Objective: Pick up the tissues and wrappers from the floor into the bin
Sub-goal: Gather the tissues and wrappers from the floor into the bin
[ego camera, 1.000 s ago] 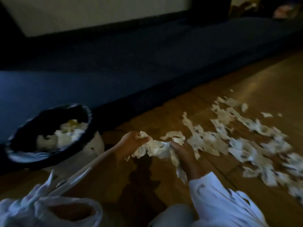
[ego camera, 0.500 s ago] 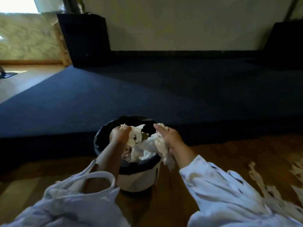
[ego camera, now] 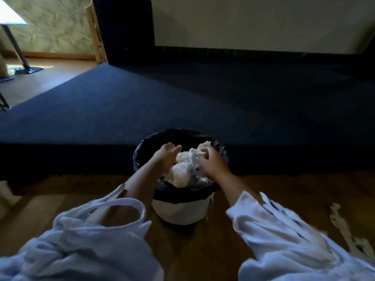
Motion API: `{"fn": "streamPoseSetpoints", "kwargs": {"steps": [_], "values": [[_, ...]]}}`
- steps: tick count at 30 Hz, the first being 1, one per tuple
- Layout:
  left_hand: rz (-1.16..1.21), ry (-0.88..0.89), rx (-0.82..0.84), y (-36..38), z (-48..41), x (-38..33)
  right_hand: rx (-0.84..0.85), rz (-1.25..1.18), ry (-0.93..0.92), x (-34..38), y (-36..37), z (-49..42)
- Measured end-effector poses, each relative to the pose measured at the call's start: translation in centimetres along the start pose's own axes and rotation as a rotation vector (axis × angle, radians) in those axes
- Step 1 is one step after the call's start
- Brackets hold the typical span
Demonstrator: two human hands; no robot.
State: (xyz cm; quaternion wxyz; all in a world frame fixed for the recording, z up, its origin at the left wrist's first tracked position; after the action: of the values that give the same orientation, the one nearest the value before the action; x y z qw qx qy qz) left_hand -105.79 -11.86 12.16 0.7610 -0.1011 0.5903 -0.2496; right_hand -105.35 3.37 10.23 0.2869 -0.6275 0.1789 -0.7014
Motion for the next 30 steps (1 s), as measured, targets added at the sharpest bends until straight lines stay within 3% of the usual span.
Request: {"fn": "streamPoseSetpoints", "kwargs": {"steps": [5, 9, 15, 30], "values": [[-0.483, -0.009, 0.067, 2.7, 2.7, 1.4, 0.059, 0.471, -0.074, -3.7, 2.7, 4.0], [-0.77, -0.079, 0.189, 4.3, 4.7, 4.0, 0.031, 0.518, -0.126, -4.3, 3.4, 4.7], [-0.814, -0.118, 0.262, 4.7, 5.2, 4.5, 0.127, 0.544, -0.086, -4.3, 3.0, 4.7], [-0.876, -0.175, 0.354, 4.6, 5.5, 3.1, 0.176, 0.58, 0.063, -3.3, 3.1, 4.8]]}}
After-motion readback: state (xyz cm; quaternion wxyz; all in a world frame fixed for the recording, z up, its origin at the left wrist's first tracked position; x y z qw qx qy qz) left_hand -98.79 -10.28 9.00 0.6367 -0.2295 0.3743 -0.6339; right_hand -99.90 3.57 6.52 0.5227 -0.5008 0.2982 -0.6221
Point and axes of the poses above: each hand's wrist, its own z-axis away from the middle knuckle, its own y-axis out of the palm, x = y × z, the point moved 1 cm from there along -z, towards the middle knuckle, and after that the axes turned 12 degrees about x, right-handed, at the moved point
